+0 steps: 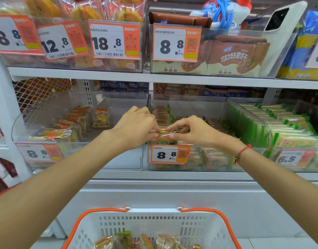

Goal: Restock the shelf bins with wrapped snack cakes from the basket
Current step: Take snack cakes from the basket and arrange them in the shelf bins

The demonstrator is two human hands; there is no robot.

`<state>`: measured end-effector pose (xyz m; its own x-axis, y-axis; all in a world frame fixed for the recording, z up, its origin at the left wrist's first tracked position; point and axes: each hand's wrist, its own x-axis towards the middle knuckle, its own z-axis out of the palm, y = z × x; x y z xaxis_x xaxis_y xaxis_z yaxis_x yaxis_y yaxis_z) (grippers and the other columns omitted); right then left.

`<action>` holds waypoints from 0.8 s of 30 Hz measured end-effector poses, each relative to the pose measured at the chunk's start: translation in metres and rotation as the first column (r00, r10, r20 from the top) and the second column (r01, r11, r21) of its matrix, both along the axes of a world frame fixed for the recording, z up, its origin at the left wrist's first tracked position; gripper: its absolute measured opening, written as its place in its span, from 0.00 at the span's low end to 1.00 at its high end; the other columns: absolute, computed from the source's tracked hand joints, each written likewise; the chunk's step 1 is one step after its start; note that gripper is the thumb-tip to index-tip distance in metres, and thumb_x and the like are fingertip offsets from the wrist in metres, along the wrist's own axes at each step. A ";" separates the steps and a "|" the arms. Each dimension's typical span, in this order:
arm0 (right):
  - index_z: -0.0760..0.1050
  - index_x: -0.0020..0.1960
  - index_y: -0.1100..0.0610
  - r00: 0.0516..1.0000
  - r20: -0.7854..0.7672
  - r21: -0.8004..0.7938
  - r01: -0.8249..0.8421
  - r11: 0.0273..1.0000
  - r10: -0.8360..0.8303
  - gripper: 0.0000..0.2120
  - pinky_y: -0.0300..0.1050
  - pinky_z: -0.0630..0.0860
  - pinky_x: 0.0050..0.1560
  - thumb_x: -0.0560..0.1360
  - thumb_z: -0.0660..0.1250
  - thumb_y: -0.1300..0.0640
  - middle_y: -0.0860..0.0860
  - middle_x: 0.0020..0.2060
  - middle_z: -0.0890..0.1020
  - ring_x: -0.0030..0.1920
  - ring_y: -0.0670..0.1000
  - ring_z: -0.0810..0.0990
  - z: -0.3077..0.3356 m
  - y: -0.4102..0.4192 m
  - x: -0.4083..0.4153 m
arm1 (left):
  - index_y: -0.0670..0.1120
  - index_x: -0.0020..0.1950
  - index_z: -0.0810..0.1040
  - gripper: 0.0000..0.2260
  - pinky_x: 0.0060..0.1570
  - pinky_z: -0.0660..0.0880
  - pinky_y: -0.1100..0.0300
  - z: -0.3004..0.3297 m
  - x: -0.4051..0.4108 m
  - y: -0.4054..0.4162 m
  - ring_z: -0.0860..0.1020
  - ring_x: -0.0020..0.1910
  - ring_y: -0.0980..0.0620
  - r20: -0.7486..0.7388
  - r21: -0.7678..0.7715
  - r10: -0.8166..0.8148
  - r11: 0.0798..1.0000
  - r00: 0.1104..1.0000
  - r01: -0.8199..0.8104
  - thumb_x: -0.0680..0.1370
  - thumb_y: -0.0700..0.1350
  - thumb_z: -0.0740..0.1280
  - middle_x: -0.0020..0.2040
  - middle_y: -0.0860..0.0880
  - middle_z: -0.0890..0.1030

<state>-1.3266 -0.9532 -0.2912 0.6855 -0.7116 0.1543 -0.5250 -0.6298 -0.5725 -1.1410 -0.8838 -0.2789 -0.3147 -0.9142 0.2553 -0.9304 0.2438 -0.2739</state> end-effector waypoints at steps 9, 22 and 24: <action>0.84 0.48 0.50 0.974 -0.224 0.211 0.069 0.975 -0.021 0.08 0.30 0.74 0.33 0.69 0.76 0.55 0.44 0.38 0.82 0.38 0.43 0.81 0.020 -0.020 0.017 | 0.47 0.54 0.79 0.10 0.38 0.64 0.55 0.006 -0.011 0.000 0.70 0.41 0.44 0.225 0.077 -0.013 0.997 0.974 -0.005 0.81 0.43 0.59 0.39 0.47 0.73; 0.78 0.62 0.49 0.977 -0.211 -0.043 -0.003 0.999 -0.006 0.13 0.40 0.72 0.59 0.80 0.62 0.56 0.48 0.60 0.78 0.57 0.44 0.75 0.002 -0.001 -0.005 | 0.51 0.56 0.80 0.11 0.57 0.69 0.55 -0.004 -0.006 -0.001 0.78 0.51 0.48 0.113 0.124 -0.026 0.992 0.993 0.012 0.81 0.49 0.60 0.50 0.51 0.82; 0.73 0.68 0.49 0.980 -0.195 -0.287 -0.014 0.958 -0.044 0.16 0.45 0.67 0.67 0.81 0.59 0.52 0.47 0.66 0.73 0.64 0.45 0.70 -0.010 0.015 -0.012 | 0.50 0.55 0.81 0.09 0.68 0.64 0.54 -0.029 0.003 0.007 0.79 0.54 0.50 0.103 -0.096 -0.063 0.993 0.993 0.073 0.79 0.47 0.64 0.52 0.51 0.83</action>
<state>-1.3387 -0.9387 -0.3008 0.7126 -0.6678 0.2150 -0.6197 -0.7428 -0.2534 -1.1381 -0.8769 -0.3076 -0.4033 -0.8615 0.3085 -0.8796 0.2720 -0.3903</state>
